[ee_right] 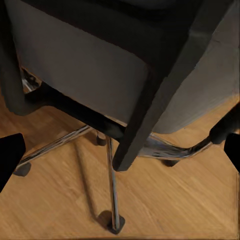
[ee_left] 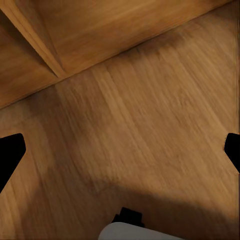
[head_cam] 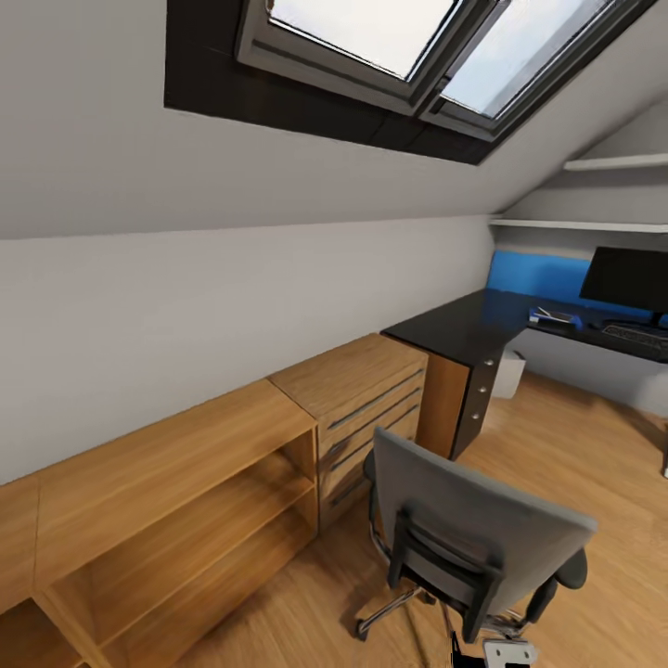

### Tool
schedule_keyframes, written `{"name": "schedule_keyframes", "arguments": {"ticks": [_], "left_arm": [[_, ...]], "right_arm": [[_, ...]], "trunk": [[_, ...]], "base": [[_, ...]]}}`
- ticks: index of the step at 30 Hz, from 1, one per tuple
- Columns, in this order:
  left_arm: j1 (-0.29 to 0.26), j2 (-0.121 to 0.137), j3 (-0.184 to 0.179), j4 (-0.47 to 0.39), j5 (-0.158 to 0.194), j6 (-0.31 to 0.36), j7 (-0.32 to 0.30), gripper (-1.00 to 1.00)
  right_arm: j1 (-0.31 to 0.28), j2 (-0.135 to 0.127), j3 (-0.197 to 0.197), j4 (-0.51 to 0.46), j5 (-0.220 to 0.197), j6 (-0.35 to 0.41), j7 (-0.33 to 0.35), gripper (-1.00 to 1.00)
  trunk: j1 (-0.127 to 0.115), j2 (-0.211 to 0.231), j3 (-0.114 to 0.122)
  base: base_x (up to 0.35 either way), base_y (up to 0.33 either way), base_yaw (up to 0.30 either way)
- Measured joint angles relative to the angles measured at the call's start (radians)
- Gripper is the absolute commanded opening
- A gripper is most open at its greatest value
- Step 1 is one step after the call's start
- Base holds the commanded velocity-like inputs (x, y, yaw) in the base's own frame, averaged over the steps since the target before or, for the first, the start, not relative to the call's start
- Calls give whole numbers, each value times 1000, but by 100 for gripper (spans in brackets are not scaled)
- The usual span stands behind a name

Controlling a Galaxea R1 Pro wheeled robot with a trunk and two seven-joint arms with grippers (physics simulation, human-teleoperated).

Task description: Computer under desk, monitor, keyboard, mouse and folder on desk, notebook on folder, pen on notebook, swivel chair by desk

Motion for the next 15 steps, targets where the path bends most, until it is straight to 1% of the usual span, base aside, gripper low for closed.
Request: {"name": "schedule_keyframes", "arguments": {"ticks": [15], "left_arm": [[0, 0, 0, 0, 0, 0, 0, 100]], "right_arm": [[0, 0, 0, 0, 0, 0, 0, 100]], "trunk": [[0, 0, 0]], "base": [[0, 0, -261]]}}
